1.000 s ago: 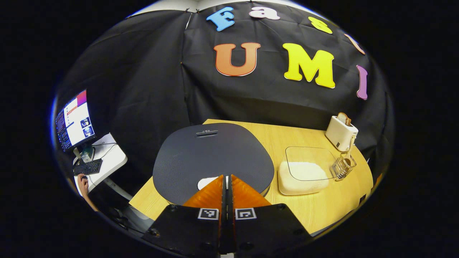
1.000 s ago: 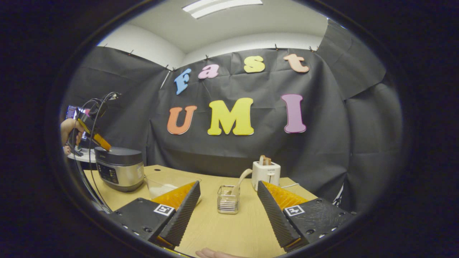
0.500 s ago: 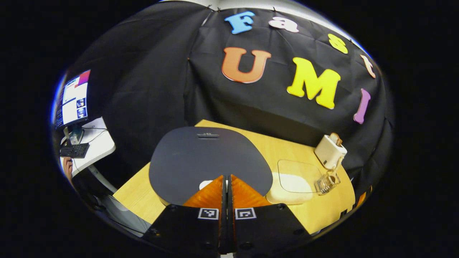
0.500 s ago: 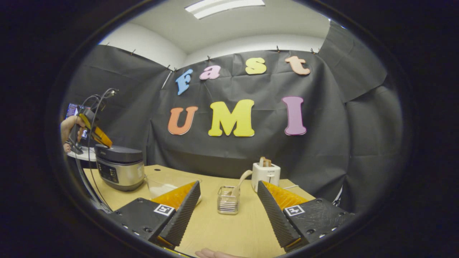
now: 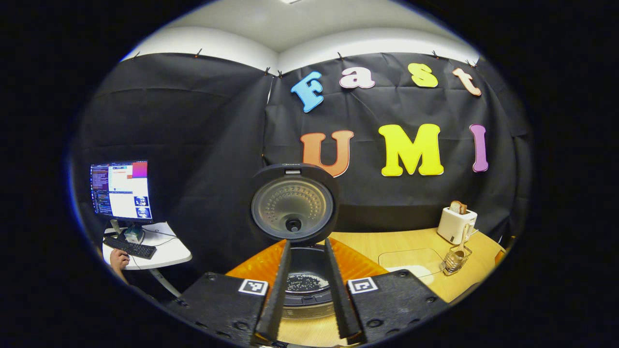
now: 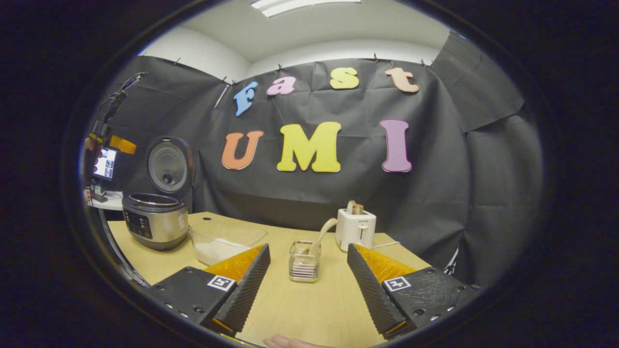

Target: Close the left gripper, press the button to open the rice cooker; take a wooden spoon from the chopstick holder with the right hand, scoop a spoonful of rice and pour it into the rice cooker, then put the wooden spoon back into the chopstick holder.

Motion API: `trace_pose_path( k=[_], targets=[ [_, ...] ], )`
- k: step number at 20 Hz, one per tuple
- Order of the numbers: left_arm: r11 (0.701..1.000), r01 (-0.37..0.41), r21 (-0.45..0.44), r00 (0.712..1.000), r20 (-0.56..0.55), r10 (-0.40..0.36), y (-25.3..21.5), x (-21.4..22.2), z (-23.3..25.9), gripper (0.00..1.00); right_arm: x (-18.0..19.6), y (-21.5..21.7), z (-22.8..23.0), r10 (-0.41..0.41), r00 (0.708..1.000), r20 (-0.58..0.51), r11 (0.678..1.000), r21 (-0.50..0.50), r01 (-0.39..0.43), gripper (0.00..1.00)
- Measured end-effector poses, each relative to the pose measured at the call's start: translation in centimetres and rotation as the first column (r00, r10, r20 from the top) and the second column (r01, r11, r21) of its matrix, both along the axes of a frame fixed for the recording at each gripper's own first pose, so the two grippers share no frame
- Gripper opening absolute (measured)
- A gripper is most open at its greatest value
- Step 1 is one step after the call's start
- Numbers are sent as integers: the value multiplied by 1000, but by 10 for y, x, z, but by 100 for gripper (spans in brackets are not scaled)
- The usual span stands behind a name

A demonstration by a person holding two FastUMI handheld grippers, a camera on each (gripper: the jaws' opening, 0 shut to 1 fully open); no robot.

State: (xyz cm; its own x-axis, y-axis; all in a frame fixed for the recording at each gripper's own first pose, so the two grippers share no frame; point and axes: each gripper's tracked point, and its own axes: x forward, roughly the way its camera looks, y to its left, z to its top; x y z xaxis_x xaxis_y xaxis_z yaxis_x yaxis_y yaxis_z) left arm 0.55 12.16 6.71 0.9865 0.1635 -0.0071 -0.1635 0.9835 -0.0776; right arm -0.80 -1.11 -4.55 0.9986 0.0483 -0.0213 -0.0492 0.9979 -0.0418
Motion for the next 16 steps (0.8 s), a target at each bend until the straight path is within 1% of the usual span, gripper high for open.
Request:
trace_pose_path(
  k=[1,2,3,4,5,6,7,8,9,10,12,14,16],
  targets=[
    [1000,6,-15,1000,-4,-6,-5,-2,-5,57,1,1,3,2,1000,-4,1000,-3,-2,96],
    [1000,15,-27,1000,-13,-15,-11,-4,-10,62,2,2,6,5,1000,0,1000,-6,-5,96],
    [999,22,-33,1000,-12,-23,-15,-4,-13,81,3,2,10,3,1000,5,1000,-13,-2,96],
    [999,23,-37,1000,-3,-23,-16,-6,-13,86,6,0,14,-4,1000,12,1000,-22,4,96],
    [999,22,-46,1000,11,-21,-18,-6,-12,96,9,-2,15,-14,1000,12,999,-32,14,95],
    [998,29,-56,999,21,-28,-23,-6,-13,100,13,-3,17,-22,1000,9,999,-31,23,95],
    [997,47,-66,999,23,-46,-29,-6,-16,98,18,0,20,-20,1000,5,1000,-16,20,95],
    [995,61,-79,998,16,-60,-33,-7,-22,90,23,4,21,-13,1000,-3,1000,-2,13,95],
    [994,72,-84,997,9,-71,-36,-10,-25,98,30,6,23,-14,1000,-15,1000,9,14,96],
    [994,77,-81,997,9,-77,-37,-12,-29,98,37,6,24,-16,1000,-23,1000,21,17,95],
    [994,79,-70,997,26,-77,-37,-13,-32,99,54,6,23,-22,998,-62,998,56,26,96],
    [993,92,-70,996,11,-91,-41,-12,-44,98,71,8,19,-10,994,-112,996,86,20,95],
    [991,115,-61,993,-8,-116,-49,-14,-53,99,94,4,21,-20,991,-131,996,89,31,95]
  ],
)
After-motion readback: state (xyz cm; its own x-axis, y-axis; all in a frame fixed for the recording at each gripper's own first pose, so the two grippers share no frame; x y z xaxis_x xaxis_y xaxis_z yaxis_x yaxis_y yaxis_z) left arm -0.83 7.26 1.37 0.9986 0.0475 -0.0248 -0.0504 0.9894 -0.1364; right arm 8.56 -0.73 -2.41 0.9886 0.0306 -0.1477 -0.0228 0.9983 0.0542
